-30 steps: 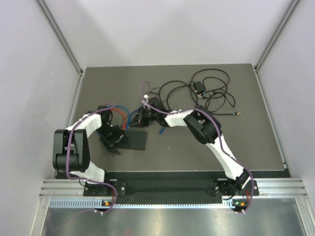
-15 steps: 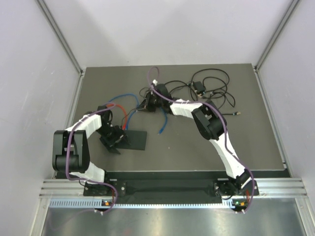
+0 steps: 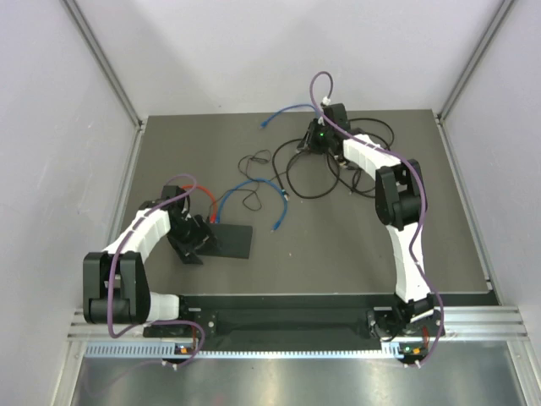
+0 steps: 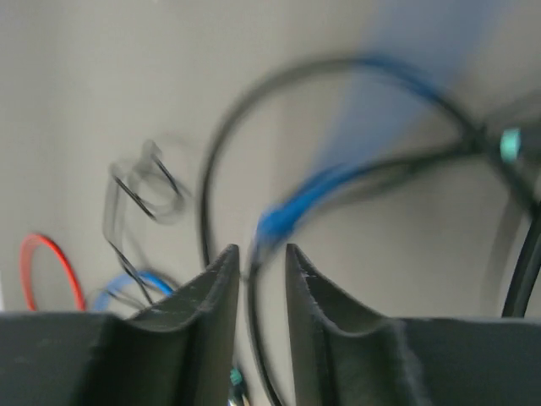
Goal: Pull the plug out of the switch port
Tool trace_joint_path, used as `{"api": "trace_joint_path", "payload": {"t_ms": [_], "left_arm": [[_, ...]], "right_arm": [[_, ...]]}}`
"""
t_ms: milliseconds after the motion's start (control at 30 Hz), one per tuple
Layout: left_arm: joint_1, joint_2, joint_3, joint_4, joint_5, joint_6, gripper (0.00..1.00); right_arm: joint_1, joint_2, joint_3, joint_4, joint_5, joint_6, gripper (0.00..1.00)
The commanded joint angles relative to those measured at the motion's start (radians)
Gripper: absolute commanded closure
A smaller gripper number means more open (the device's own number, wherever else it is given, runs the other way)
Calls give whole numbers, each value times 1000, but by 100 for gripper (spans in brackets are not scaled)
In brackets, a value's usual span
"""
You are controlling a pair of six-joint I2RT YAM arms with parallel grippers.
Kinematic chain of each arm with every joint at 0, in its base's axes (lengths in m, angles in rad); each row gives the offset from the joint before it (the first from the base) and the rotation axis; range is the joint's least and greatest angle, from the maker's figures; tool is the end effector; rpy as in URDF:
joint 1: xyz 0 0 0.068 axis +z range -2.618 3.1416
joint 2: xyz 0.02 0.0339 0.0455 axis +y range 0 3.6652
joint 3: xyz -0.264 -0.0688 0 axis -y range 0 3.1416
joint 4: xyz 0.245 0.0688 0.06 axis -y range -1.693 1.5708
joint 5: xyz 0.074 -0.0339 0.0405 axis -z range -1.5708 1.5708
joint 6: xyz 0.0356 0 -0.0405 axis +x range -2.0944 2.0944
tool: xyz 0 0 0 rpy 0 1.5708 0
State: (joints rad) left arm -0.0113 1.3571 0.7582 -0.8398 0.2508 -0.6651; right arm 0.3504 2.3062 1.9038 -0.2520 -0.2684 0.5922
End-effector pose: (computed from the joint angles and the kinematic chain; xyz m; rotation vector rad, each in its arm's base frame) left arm 0.2144 -0.0113 0.1754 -0.9617 2.9161 -0.4325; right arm 0.4964 0.1915 0.2026 0.1263 2.3195 0.7978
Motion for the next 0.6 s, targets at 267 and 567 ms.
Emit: {"api": "trace_joint_path", "payload": {"t_ms": [267,567], "left_arm": [[4,-7,305,-151,-277,42,27],[70,62,259,-90,-170,101,29]], "right_arm": [[104,-171,-52,-168,15,-153,39],[297,-168,3,-75,-203,-125,45]]}}
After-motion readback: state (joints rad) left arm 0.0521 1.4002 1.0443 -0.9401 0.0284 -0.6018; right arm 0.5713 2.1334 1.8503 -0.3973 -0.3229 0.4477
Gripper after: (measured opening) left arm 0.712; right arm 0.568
